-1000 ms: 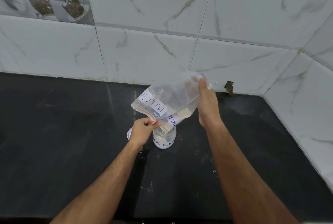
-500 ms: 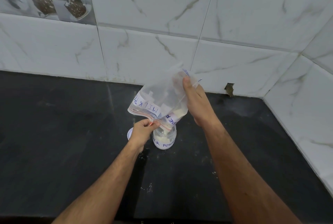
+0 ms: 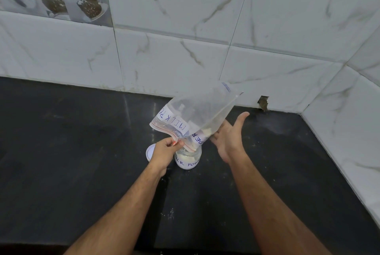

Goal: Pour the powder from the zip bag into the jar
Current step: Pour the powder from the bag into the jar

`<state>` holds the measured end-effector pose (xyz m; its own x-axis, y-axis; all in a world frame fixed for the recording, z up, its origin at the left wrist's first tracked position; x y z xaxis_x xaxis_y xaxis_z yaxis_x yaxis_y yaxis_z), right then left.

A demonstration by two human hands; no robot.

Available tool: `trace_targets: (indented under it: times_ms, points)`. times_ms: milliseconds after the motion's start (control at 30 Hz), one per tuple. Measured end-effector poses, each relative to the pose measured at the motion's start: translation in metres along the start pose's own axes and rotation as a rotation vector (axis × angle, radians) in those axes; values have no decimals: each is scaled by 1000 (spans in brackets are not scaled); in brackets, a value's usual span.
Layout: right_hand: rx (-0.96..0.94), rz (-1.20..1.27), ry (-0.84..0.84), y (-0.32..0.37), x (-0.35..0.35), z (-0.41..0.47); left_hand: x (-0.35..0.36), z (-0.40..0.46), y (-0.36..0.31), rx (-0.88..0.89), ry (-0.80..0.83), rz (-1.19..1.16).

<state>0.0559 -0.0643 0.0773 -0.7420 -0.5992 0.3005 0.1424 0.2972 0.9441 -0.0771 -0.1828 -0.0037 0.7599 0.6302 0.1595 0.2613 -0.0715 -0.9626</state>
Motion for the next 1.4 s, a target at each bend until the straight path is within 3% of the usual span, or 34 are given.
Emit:
trace_targets:
  times_ms: [367, 600, 667, 800, 933, 1067, 1200, 1400]
  points:
    - [-65, 46, -37, 0, 6, 0, -6, 3, 6, -38, 7, 0]
    - [-29, 70, 46, -9, 12, 0, -4, 5, 6, -23, 4, -76]
    - [-28, 35, 92, -8, 19, -2, -4, 6, 5, -18, 4, -95]
    - [-68, 7, 23, -11, 16, -1, -5, 7, 4, -13, 6, -88]
    - [-83, -33, 151, -11, 30, -7, -5, 6, 6, -1, -4, -102]
    - [-135, -47, 44, -12, 25, -6, 0, 5, 3, 13, -9, -133]
    - [-107, -78, 146, -15, 34, -11, 3, 4, 0, 29, -12, -157]
    - [-140, -84, 129, -15, 33, -10, 3, 3, 0, 37, -41, -140]
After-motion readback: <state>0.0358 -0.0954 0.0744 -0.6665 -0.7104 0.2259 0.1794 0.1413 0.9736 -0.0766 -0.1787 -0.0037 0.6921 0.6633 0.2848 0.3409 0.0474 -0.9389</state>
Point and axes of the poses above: each hand's wrist, its own z-axis towards the middle knuckle, its own x-axis out of the palm, y = z × x, the point moved 6 cm from there along z, towards the middle knuckle, and after that the axes turned 3 degrees about y, right-handed, at the moved point
